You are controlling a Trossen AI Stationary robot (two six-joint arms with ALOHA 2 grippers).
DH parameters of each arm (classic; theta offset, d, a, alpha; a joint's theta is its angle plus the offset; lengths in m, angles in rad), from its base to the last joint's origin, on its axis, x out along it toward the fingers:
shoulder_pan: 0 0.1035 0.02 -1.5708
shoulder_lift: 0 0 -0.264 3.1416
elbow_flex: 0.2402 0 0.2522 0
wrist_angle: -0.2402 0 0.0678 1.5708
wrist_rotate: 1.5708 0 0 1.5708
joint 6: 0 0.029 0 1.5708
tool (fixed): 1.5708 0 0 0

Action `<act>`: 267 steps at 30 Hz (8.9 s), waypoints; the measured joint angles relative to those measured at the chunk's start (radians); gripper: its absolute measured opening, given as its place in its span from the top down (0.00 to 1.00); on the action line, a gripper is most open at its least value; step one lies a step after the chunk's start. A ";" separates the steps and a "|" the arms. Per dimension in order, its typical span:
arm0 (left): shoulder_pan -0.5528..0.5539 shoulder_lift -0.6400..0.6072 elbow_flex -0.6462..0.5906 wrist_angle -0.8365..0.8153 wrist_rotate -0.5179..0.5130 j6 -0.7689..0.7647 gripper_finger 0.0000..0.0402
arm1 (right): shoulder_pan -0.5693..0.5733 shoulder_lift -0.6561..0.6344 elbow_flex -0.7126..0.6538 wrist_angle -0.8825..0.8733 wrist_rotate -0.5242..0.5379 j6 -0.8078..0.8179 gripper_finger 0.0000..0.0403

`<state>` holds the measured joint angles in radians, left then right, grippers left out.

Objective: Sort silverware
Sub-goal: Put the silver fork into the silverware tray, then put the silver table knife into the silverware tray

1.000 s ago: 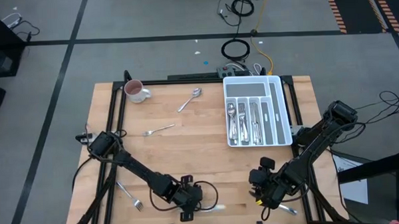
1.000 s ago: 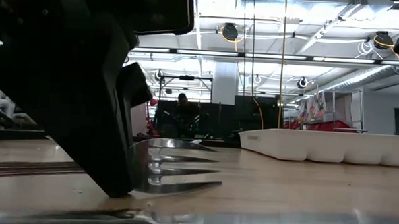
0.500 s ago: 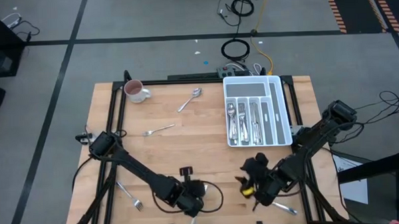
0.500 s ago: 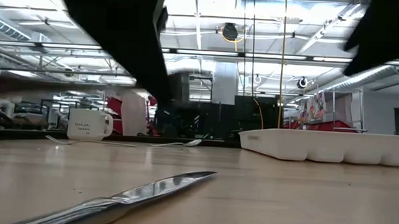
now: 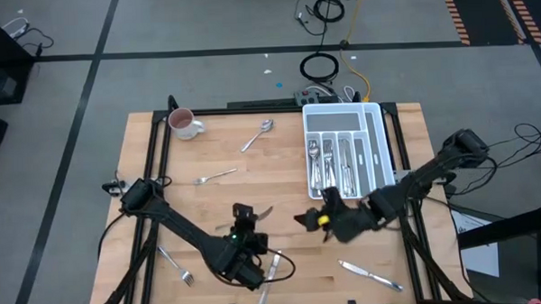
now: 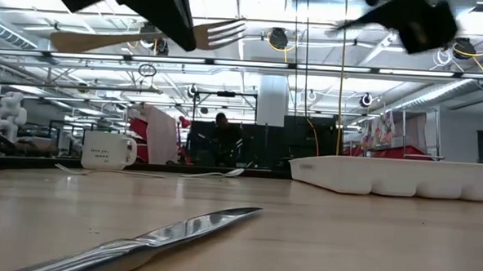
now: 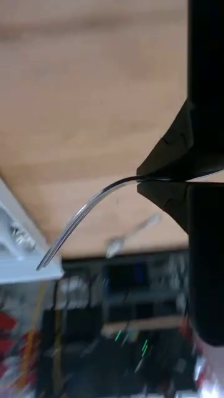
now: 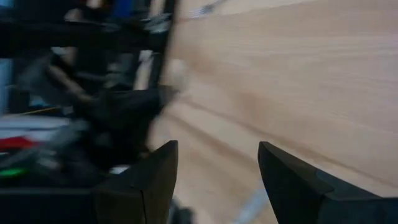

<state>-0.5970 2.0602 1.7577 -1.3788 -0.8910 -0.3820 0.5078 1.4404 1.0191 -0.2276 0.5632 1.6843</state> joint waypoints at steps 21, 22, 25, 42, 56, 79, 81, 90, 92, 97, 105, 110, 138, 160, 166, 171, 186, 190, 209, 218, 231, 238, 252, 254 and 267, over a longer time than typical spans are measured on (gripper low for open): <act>0.057 -0.001 0.000 -0.096 -0.365 0.497 0.98 | -0.232 -0.050 0.001 0.230 -0.277 -0.062 0.47; 0.061 -0.001 0.000 -0.092 -0.376 0.508 0.98 | -0.237 -0.050 0.001 0.230 -0.276 -0.067 0.47; 0.072 -0.001 0.000 -0.091 -0.395 0.536 0.98 | -0.249 -0.050 0.001 0.228 -0.275 -0.076 0.47; 0.083 -0.002 0.000 0.161 -0.452 0.751 0.98 | -0.292 -0.050 0.001 0.193 -0.310 -0.136 0.70; 0.114 -0.003 0.000 0.207 -0.454 0.792 0.98 | -0.292 -0.049 -0.001 0.180 -0.314 -0.184 0.99; 0.114 -0.004 0.003 0.222 -0.330 0.643 0.78 | -0.293 -0.047 -0.002 0.180 -0.318 -0.295 1.00; 0.111 -0.004 0.003 0.227 -0.322 0.642 0.73 | -0.292 -0.047 -0.002 0.175 -0.320 -0.295 1.00; 0.101 -0.003 0.001 0.210 -0.301 0.595 0.60 | -0.307 -0.051 0.002 0.092 -0.319 -0.316 1.00; 0.096 -0.014 0.000 0.207 -0.295 0.578 0.60 | -0.321 -0.051 0.002 0.063 -0.311 -0.326 1.00; 0.086 -0.068 0.000 0.124 -0.211 0.412 0.60 | -0.371 -0.051 0.002 0.015 -0.314 -0.394 1.00; 0.078 -0.160 0.000 -0.062 -0.047 0.108 0.60 | -0.474 -0.059 0.002 -0.219 -0.460 -0.564 1.00; 0.078 -0.203 0.000 -0.192 -0.013 -0.020 0.60 | -0.564 -0.127 0.002 -0.324 -0.700 -0.768 1.00; 0.167 -0.344 -0.005 -0.192 0.007 -0.015 0.60 | -1.158 0.081 0.571 -1.272 -0.643 -1.904 1.00; 0.225 -0.973 -0.420 0.185 -0.111 -0.444 0.60 | -1.169 0.284 0.644 -1.297 -0.788 -2.243 1.00; 0.225 -1.091 -0.653 0.351 -0.067 -0.496 0.60 | -1.169 0.335 0.644 -1.242 -0.888 -2.260 1.00; 0.225 -1.144 -0.767 0.466 -0.052 -0.503 0.60 | -1.169 0.390 0.644 -1.231 -0.907 -2.278 1.00; 0.225 -1.166 -0.834 0.526 -0.053 -0.495 0.60 | -1.209 0.412 0.391 -1.008 -0.917 -2.329 1.00; 0.225 -1.166 -0.834 0.523 -0.053 -0.494 0.60 | -1.209 0.411 0.340 -0.893 -0.917 -2.306 1.00; 0.225 -1.163 -0.834 0.487 -0.079 -0.499 0.60 | -1.199 0.404 0.331 -0.812 -0.788 -2.239 0.46; 0.225 -1.145 -0.834 0.464 -0.082 -0.501 0.60 | -1.173 0.214 0.465 -0.854 -0.778 -2.101 0.46; 0.225 -1.046 -0.833 0.506 -0.022 -0.501 0.60 | -0.531 -0.218 0.157 -0.929 -0.814 -1.390 0.46; 0.223 -1.014 -0.833 0.570 0.035 -0.503 0.60 | -0.024 -0.324 -0.144 -0.571 -0.604 -0.692 0.46; 0.223 -1.014 -0.833 0.669 0.048 -0.477 0.60 | 0.423 0.029 -0.224 -0.384 -0.523 -0.241 0.46; 0.223 -1.014 -0.833 0.672 0.053 -0.477 0.60 | 0.457 0.075 -0.224 -0.341 -0.546 -0.205 0.46; 0.223 -1.014 -0.833 0.720 0.053 -0.477 0.60 | 0.582 0.141 -0.222 -0.232 -0.563 -0.085 0.46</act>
<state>-0.3737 1.0462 0.9249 -0.6586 -0.8383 -0.8593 1.0903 1.5815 0.7975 -0.4598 -0.0003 1.5995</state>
